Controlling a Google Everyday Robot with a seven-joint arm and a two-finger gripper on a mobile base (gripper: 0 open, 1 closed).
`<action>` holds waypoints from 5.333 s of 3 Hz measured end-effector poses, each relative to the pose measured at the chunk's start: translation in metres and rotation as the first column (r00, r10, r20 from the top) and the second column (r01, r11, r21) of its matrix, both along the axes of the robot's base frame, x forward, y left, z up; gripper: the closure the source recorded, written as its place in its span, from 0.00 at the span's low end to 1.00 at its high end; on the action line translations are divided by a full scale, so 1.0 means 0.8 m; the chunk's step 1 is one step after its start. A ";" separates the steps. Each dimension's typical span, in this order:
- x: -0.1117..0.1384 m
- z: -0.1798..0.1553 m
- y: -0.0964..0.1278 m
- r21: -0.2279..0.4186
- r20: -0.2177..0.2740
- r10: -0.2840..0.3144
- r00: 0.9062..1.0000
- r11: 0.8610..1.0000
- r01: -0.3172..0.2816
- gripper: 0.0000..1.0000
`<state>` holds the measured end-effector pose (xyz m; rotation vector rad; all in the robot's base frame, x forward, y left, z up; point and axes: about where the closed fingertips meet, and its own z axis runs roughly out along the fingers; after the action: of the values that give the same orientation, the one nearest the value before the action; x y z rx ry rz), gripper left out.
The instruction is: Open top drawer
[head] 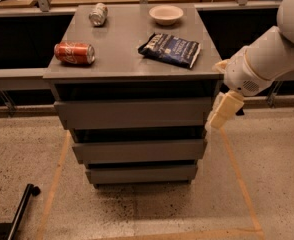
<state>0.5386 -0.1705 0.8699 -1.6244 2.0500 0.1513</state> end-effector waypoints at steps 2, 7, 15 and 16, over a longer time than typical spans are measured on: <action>-0.005 -0.006 -0.011 0.045 -0.026 -0.044 0.999 0.998 0.046 0.00; 0.062 -0.112 0.069 0.156 -0.128 0.015 0.992 0.988 0.006 0.00; 0.159 -0.249 0.133 0.231 -0.224 -0.031 0.974 0.969 0.084 0.00; 0.159 -0.242 0.133 0.230 -0.224 -0.031 0.974 0.969 0.084 0.18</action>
Offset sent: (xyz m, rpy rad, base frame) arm -0.0080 -0.0236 -0.0100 0.1107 0.0573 -0.1135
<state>0.6660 -0.0638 0.6764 -1.4515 2.1428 0.5580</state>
